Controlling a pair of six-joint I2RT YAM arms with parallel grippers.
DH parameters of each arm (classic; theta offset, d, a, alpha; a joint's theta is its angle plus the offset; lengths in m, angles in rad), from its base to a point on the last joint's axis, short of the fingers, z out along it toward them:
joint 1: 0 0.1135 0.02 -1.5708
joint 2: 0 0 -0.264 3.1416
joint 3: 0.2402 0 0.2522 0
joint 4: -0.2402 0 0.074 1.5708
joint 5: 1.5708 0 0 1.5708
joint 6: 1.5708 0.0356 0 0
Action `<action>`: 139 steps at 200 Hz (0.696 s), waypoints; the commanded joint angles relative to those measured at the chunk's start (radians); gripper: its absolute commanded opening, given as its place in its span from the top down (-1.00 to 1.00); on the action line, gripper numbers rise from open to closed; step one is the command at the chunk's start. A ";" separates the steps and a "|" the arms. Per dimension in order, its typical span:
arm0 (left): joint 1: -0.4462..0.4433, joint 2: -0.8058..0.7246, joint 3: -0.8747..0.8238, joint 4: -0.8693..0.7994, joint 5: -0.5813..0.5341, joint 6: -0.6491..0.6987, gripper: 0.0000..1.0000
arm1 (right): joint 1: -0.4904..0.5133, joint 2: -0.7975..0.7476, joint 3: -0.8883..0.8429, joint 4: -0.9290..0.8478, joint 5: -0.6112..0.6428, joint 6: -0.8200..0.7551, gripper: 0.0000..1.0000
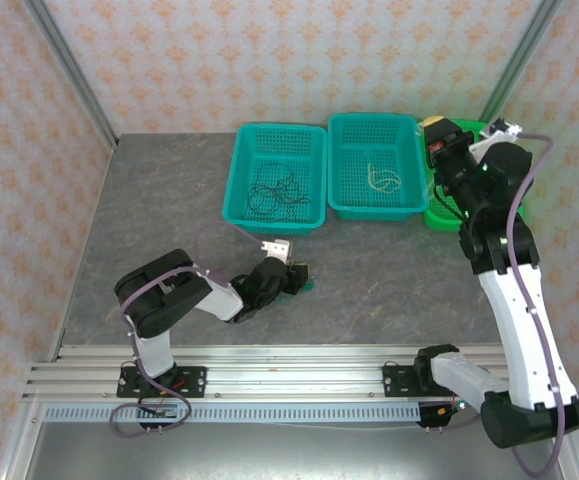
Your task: Untangle the cables
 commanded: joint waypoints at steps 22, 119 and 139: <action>0.005 -0.196 -0.043 -0.048 0.062 0.017 -0.36 | -0.009 0.071 0.105 -0.015 0.054 -0.093 1.00; 0.006 -0.853 -0.036 -0.523 -0.048 0.133 -1.00 | -0.009 0.324 0.123 0.118 0.010 -0.096 1.00; 0.006 -0.926 -0.054 -0.563 -0.062 0.131 -1.00 | -0.009 0.336 0.067 0.152 0.016 -0.112 1.00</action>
